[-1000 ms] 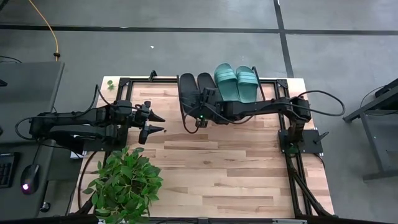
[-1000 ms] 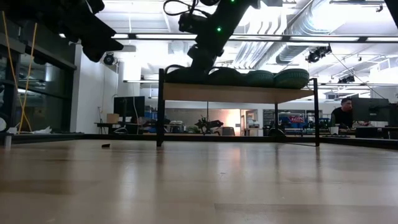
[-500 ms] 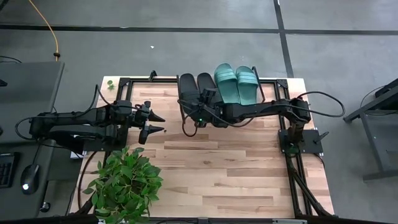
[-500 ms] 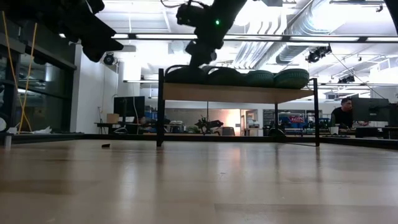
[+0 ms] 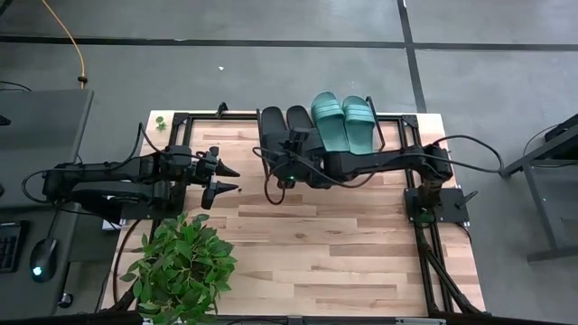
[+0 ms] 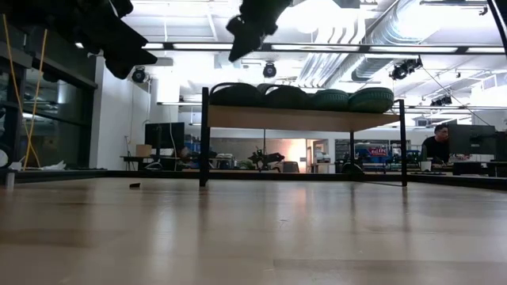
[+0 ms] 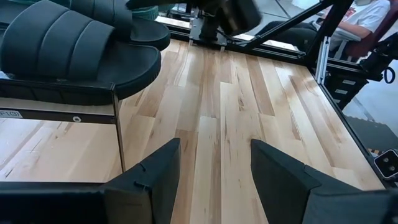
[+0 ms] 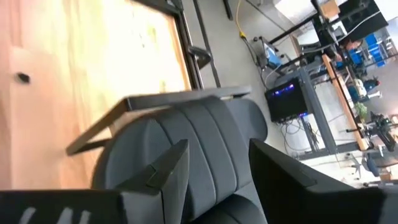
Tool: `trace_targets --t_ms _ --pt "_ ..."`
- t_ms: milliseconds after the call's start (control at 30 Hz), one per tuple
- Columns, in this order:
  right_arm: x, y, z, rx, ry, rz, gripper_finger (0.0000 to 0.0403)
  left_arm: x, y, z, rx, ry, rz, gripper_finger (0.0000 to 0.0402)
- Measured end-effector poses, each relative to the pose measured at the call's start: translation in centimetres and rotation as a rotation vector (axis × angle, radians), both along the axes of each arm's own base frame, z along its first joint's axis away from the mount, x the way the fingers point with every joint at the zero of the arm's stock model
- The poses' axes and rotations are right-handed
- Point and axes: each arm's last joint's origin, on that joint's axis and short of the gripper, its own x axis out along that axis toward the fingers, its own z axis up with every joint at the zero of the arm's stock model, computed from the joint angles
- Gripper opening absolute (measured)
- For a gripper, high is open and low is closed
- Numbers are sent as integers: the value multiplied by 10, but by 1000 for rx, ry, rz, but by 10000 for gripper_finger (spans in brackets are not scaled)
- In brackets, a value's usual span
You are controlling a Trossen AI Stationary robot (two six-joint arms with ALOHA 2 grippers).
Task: Pick and place slides into the shelf
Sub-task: Return to Home Position
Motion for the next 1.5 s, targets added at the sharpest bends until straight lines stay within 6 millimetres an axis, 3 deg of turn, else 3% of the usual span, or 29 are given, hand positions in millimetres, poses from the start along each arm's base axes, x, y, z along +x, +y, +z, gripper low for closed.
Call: trace_targets --t_ms 267,533,700,1000,1233,1500 --pt "1 28 17 23 -78 53 156 0 0 0 -3 -1 1 177" --pt "-2 49 15 103 -131 55 156 0 0 1 -1 -9 2 177" --pt "-4 55 13 138 -89 112 156 0 0 1 0 -9 1 177" --pt "-4 56 12 282 -195 45 156 1 0 0 -6 -3 2 177" --pt "-1 58 12 411 -178 162 156 2 -1 2 -54 -32 -20 177" --pt "-1 66 12 488 -164 246 156 3 -8 4 -94 -55 -171 177"
